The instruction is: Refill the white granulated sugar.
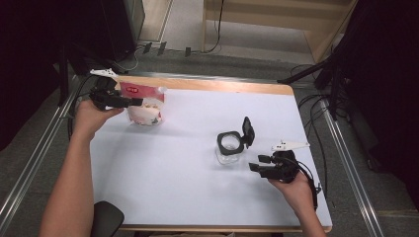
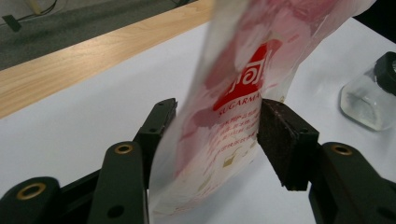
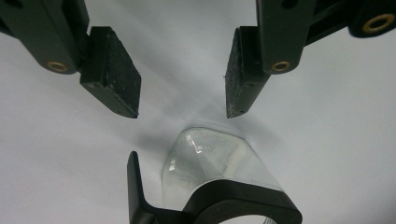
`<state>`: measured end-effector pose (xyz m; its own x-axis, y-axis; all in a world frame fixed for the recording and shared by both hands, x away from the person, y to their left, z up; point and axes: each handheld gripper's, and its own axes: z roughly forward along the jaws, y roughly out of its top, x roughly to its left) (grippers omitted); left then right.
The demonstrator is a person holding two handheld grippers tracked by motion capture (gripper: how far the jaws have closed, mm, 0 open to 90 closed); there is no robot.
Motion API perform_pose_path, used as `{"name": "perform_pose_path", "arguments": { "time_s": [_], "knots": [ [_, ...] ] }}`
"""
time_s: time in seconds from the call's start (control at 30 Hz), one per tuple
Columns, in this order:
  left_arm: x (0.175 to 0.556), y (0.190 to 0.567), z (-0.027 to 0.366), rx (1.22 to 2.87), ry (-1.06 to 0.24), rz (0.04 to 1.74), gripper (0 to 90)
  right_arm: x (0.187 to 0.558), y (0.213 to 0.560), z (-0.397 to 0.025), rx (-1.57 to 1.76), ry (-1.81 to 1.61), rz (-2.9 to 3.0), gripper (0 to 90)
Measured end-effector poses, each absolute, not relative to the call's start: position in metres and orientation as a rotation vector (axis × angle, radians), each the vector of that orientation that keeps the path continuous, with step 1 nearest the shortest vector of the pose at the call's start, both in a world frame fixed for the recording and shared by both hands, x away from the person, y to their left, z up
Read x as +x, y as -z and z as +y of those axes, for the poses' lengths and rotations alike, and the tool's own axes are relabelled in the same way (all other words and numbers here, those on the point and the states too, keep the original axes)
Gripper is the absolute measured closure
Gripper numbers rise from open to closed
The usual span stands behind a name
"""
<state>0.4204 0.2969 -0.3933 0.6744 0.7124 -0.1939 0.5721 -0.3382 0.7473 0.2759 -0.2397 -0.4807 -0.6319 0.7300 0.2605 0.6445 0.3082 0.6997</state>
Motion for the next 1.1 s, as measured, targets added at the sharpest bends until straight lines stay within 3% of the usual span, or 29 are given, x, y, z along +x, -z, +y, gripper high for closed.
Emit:
{"name": "perform_pose_path", "arguments": {
  "time_s": [0.13,0.23,0.57,0.67,1.1],
  "knots": [
    [0.417,0.393,0.295,2.039,-0.208,0.992,53.7,0.277,0.481,-0.237,1.284,-1.227,2.459,46.2],
    [0.415,0.392,0.296,2.044,-0.201,0.985,64.1,0.277,0.481,-0.237,1.283,-1.228,2.460,46.3],
    [0.412,0.393,0.292,2.039,-0.117,0.982,86.3,0.277,0.478,-0.233,1.264,-1.243,2.459,47.6],
    [0.411,0.392,0.290,2.035,-0.117,0.987,90.0,0.275,0.476,-0.230,1.239,-1.258,2.463,48.9],
    [0.398,0.359,0.284,1.928,-0.111,0.991,90.0,0.263,0.465,-0.212,1.137,-1.318,2.486,50.5]
  ]
}}
